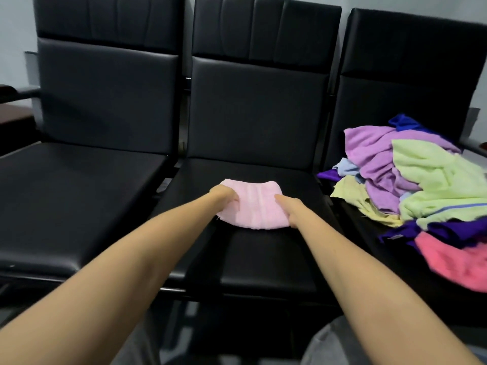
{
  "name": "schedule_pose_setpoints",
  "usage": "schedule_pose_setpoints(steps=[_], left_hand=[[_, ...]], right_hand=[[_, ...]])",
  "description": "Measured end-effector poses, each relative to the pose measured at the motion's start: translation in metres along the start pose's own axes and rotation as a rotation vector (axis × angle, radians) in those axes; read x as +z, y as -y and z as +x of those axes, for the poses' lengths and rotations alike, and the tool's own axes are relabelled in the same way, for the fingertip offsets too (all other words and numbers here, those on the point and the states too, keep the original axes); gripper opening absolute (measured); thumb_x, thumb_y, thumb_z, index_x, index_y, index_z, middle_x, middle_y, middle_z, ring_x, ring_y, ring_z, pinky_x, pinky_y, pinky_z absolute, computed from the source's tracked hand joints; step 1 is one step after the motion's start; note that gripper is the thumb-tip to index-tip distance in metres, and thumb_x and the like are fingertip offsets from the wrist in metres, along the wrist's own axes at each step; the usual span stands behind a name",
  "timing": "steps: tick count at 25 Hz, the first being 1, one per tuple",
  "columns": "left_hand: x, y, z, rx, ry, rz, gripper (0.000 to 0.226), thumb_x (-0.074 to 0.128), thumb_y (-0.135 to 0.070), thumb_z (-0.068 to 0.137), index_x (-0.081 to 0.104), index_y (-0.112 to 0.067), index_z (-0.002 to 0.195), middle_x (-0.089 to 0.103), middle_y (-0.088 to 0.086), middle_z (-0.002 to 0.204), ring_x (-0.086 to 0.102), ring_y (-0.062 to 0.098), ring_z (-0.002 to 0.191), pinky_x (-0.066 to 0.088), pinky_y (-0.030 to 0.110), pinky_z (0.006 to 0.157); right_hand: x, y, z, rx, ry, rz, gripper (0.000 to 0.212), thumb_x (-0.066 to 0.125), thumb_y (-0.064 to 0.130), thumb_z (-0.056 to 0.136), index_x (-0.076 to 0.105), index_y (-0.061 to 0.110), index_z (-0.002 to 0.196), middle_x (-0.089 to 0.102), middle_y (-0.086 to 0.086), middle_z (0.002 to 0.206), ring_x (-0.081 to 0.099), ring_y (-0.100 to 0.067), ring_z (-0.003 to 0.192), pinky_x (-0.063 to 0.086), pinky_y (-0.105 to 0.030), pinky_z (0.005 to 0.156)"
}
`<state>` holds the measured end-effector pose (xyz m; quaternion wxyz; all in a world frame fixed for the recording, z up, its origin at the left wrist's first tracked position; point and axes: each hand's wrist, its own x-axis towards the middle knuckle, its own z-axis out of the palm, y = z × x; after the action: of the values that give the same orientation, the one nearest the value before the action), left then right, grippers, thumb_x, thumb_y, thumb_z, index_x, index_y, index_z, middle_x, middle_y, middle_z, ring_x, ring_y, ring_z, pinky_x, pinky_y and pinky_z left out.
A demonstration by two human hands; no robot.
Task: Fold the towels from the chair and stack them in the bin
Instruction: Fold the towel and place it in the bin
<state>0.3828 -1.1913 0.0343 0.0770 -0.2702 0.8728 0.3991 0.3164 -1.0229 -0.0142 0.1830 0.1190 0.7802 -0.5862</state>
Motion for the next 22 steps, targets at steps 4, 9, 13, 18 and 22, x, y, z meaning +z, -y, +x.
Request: schedule_pose_setpoints(steps=[4,9,13,18,22], left_hand=[[0.007,-0.004,-0.005,-0.020,0.075,-0.187,0.054,0.061,-0.027,0.086,0.044,-0.005,0.132,0.052,0.011,0.128,0.054,0.029,0.116,0.047,0.036,0.094],[0.019,-0.031,-0.019,0.036,0.178,-0.478,0.045,0.052,-0.017,0.087,0.043,0.000,0.129,0.056,0.015,0.116,0.059,0.028,0.105,0.049,0.036,0.088],[0.041,-0.058,-0.038,0.062,0.255,-0.511,0.043,0.051,-0.020,0.086,0.049,0.002,0.123,0.058,0.017,0.119,0.059,0.029,0.107,0.046,0.038,0.098],[0.084,-0.095,-0.073,0.052,0.440,-0.644,0.003,0.057,-0.008,0.085,0.058,-0.006,0.087,0.059,0.008,0.091,0.057,0.021,0.083,0.046,0.031,0.090],[0.140,-0.131,-0.118,0.056,0.628,-0.637,0.018,0.058,-0.017,0.091,0.055,-0.009,0.076,0.056,0.003,0.078,0.055,0.017,0.071,0.048,0.030,0.078]], right_hand=[[-0.005,-0.004,0.013,0.049,0.018,0.004,0.077,0.069,0.053,0.068,0.051,0.009,0.129,0.057,-0.012,0.124,0.057,-0.031,0.108,0.046,-0.042,0.099],[-0.026,0.009,-0.032,-0.008,-0.011,0.092,0.027,0.054,0.032,0.088,0.051,0.016,0.109,0.056,-0.008,0.100,0.054,-0.028,0.097,0.045,-0.035,0.087],[-0.070,-0.001,-0.048,-0.084,-0.065,0.118,0.034,0.049,0.011,0.089,0.048,0.010,0.123,0.054,-0.013,0.115,0.053,-0.029,0.101,0.044,-0.036,0.084],[-0.148,-0.020,-0.080,-0.194,-0.132,0.111,0.032,0.053,0.003,0.079,0.054,0.009,0.111,0.057,-0.020,0.118,0.059,-0.032,0.101,0.051,-0.044,0.086],[-0.208,-0.053,-0.123,-0.152,-0.173,0.233,0.036,0.062,0.016,0.086,0.055,0.005,0.119,0.064,-0.013,0.095,0.062,-0.025,0.079,0.053,-0.033,0.069]])
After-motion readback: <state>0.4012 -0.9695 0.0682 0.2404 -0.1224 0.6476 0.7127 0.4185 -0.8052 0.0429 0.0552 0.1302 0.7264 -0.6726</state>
